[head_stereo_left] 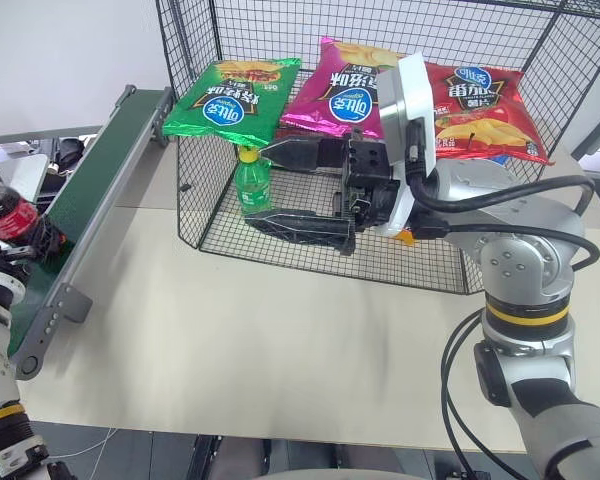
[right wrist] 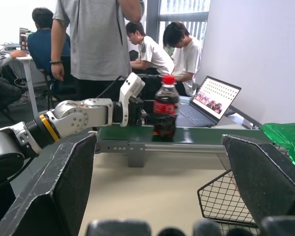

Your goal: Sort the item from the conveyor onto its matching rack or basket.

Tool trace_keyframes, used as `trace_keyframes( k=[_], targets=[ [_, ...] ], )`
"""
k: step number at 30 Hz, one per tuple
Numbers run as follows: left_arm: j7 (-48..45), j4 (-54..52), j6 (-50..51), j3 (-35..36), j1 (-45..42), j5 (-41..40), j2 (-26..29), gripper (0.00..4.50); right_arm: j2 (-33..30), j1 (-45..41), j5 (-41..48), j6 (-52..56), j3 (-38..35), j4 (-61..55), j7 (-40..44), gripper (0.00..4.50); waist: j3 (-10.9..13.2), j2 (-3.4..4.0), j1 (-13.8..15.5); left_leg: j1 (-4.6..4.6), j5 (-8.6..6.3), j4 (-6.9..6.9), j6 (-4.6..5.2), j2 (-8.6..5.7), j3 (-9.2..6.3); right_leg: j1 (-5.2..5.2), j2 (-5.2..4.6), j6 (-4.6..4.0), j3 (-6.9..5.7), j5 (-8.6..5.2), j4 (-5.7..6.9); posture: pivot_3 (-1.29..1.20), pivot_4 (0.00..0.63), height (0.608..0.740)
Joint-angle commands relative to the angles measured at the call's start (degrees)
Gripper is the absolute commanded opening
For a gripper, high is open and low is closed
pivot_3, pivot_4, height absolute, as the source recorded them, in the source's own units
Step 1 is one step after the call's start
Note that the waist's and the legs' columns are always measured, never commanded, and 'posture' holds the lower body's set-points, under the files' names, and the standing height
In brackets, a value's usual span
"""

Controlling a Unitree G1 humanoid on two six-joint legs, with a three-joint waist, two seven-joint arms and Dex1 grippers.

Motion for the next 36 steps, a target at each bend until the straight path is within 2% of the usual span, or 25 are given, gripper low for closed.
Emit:
trace_keyframes(
  k=[1,3,4,5,14,18,23,31,36],
  targets=[
    [0.2,-0.6,-1.8,2.1,0.1,-0.2,1.6,4.25,-0.2,-1.3,1.0,-0.3,-1.2,-1.8,-0.3,4.49,0.0,0.00,0.0,0.01,0.00,0.00,0.00,0.00,0.00,0.00,-0.01,0.00,0.00,0.00,0.00,0.00,0.150,0.740],
    [-0.2,-1.1,-1.8,2.2,0.6,-0.6,1.4,3.72,-0.2,-1.3,0.9,-0.4,-1.1,-1.7,-0.2,4.50,0.0,0.00,0.0,0.00,0.00,-0.03,0.00,0.00,0.01,-0.03,-0.01,-0.01,0.00,0.00,0.00,0.00,0.150,0.740],
    [-0.2,-1.3,-1.7,2.3,0.8,-0.7,1.4,3.25,-0.3,-1.2,0.8,-0.5,-1.1,-1.5,-0.1,4.50,0.0,0.00,0.0,0.01,0.00,-0.03,0.00,0.01,0.00,-0.03,-0.03,-0.01,0.00,0.00,0.01,0.00,0.150,0.740],
    [-0.1,-1.6,-1.7,2.4,1.0,-0.9,1.3,3.05,-0.3,-1.1,0.7,-0.6,-1.1,-1.5,-0.1,4.50,0.0,0.00,0.1,0.00,0.00,-0.03,0.00,0.01,-0.01,-0.03,-0.04,-0.01,0.00,0.01,0.01,0.00,0.150,0.740],
    [-4.2,-9.8,3.9,-0.2,3.8,-4.4,2.5,3.05,-2.5,3.7,-0.7,-1.3,-1.3,-4.1,-0.7,4.50,0.0,-0.03,0.4,-0.02,0.00,-0.05,0.00,0.03,-0.03,-0.01,-0.12,-0.06,0.00,0.03,-0.03,0.00,0.150,0.740],
    [-11.4,-16.8,9.0,-4.3,6.5,-7.9,5.4,3.05,-5.7,9.1,-1.1,-1.1,-3.1,-7.4,-1.8,4.50,0.0,-0.04,0.7,-0.15,0.00,-0.04,-0.01,0.01,-0.04,-0.05,-0.18,-0.07,-0.02,0.04,-0.09,0.00,0.150,0.740],
    [-16.0,-26.1,14.2,-9.9,9.1,-11.0,6.9,3.05,-9.1,16.2,-3.2,-2.4,-4.2,-11.9,-3.6,4.50,0.0,-0.04,0.2,-0.18,0.00,-0.09,-0.01,0.01,-0.01,-0.09,-0.21,-0.07,0.02,0.04,-0.13,0.00,0.150,0.740],
    [-18.9,-32.0,16.0,-17.9,7.7,-12.0,6.0,3.05,-10.6,24.6,-4.3,-2.0,-6.2,-18.2,-9.7,4.50,0.0,-0.06,-0.1,-0.12,0.01,-0.08,-0.01,0.10,0.04,-0.18,0.23,-0.06,0.15,0.03,-0.08,0.00,0.150,0.740],
    [-18.5,-30.7,12.8,-30.2,-0.5,-8.5,0.0,3.05,-10.0,32.8,-9.6,-1.9,-7.3,-23.6,-18.3,4.50,0.0,-0.07,1.3,-0.26,0.02,0.03,-0.01,-0.14,0.08,-0.16,0.36,-0.04,0.09,0.01,-0.13,0.00,0.150,0.740]
  ],
)
